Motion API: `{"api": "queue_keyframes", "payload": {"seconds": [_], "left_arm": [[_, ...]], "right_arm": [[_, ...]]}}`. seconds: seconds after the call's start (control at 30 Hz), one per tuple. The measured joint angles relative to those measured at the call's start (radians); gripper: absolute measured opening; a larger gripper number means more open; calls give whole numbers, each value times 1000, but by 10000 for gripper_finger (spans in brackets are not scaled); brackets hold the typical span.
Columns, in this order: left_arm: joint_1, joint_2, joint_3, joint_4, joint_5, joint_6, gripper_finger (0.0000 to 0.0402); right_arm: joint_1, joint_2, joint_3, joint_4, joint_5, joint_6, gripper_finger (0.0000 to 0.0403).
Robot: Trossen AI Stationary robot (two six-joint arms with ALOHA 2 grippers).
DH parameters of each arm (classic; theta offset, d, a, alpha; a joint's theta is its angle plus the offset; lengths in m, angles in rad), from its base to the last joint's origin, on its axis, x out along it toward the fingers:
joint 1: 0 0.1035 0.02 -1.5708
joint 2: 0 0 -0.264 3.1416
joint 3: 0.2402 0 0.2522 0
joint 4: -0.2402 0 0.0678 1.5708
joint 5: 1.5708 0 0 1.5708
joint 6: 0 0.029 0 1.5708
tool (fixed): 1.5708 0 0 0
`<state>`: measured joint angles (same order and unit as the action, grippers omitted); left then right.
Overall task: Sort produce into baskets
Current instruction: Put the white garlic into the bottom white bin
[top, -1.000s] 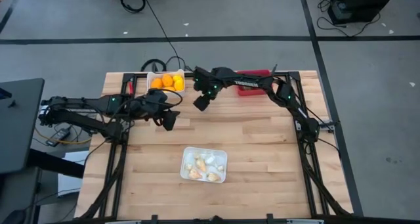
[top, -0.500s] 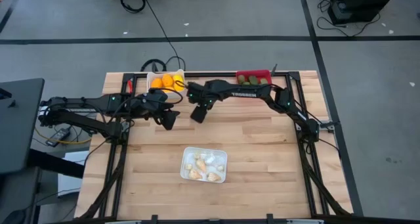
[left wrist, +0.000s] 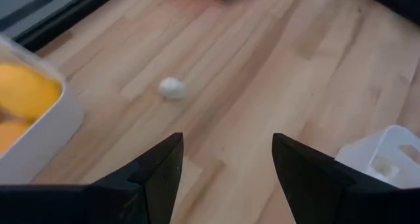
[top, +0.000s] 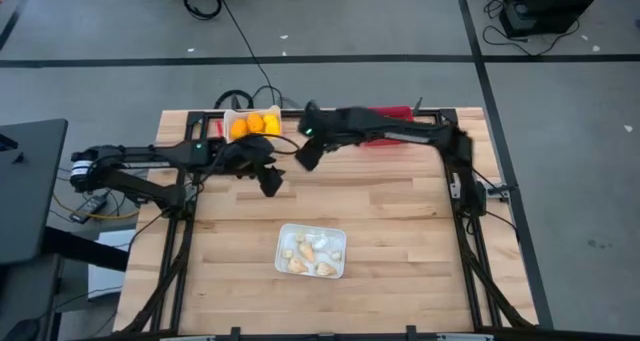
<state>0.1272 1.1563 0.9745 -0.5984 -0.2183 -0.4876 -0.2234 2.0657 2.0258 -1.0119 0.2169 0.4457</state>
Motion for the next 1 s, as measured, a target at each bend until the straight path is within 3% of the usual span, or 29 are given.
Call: {"api": "queue_keyframes", "payload": {"seconds": [0.3,0.47,0.73,1.0], "left_arm": [[120,122,-1,297,189,199,238],[189,218,0,441,246,225,238],[269,418,-1,515,444,249,237],[319,510,-1,521,431,273,213]], "right_arm": [[-70,-299,-100,-46,-41,-12,160],[-73,-405,-164,-47,-48,31,160],[-12,-465,-201,-64,-69,137,160],[75,-466,-201,-106,-65,214,160]]}}
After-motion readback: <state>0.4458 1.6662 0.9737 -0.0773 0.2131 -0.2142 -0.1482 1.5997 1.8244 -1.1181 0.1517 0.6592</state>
